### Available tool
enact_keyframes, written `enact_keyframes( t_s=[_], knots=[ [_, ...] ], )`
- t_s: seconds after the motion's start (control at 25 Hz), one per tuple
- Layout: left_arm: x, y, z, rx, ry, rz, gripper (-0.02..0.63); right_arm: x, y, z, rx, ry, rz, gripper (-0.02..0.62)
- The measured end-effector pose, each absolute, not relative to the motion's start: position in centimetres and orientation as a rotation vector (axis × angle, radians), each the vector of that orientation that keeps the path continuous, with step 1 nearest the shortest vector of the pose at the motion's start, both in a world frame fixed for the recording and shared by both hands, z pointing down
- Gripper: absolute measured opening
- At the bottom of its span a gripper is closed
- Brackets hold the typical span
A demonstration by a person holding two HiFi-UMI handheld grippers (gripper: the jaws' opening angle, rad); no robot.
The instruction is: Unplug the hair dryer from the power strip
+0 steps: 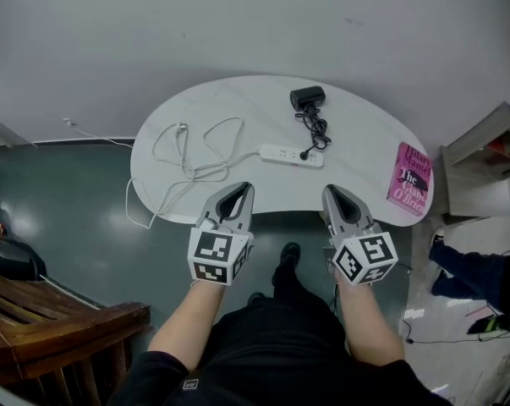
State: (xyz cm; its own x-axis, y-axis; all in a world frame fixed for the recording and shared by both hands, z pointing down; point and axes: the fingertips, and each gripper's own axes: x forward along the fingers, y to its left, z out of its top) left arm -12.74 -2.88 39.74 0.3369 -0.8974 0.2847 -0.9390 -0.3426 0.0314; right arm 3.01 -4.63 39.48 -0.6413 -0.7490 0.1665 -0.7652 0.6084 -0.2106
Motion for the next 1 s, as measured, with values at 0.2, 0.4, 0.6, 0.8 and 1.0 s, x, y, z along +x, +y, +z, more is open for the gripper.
enact_keyframes(
  t_s=[0.2,0.4,0.6,0.8,1.0],
  knots=[
    [-10.6,-8.4,39.7,2.415,-1.670,0.409,0.023,4.5,-10.6,39.6,1.274,-2.786,0.450,0.035],
    [-9.0,-13.5,40.5,2.389,-1.665,0.455,0.023,5.8,-14.9,40.4,1.219,-2.787,0.483,0.035],
    [-7.9,-17.1,42.4,2.387,-1.613,0.517,0.023,6.9,-17.6,42.9,1.214,-2.738,0.561,0.035],
    [-7.7,-19.4,44.3,2.393,-1.535,0.545,0.023,7.1,-19.4,44.8,1.232,-2.675,0.605,0.035],
    [-7.5,-20.7,47.1,2.399,-1.431,0.625,0.023,6.4,-20.1,46.0,1.234,-2.648,0.637,0.037]
  ],
)
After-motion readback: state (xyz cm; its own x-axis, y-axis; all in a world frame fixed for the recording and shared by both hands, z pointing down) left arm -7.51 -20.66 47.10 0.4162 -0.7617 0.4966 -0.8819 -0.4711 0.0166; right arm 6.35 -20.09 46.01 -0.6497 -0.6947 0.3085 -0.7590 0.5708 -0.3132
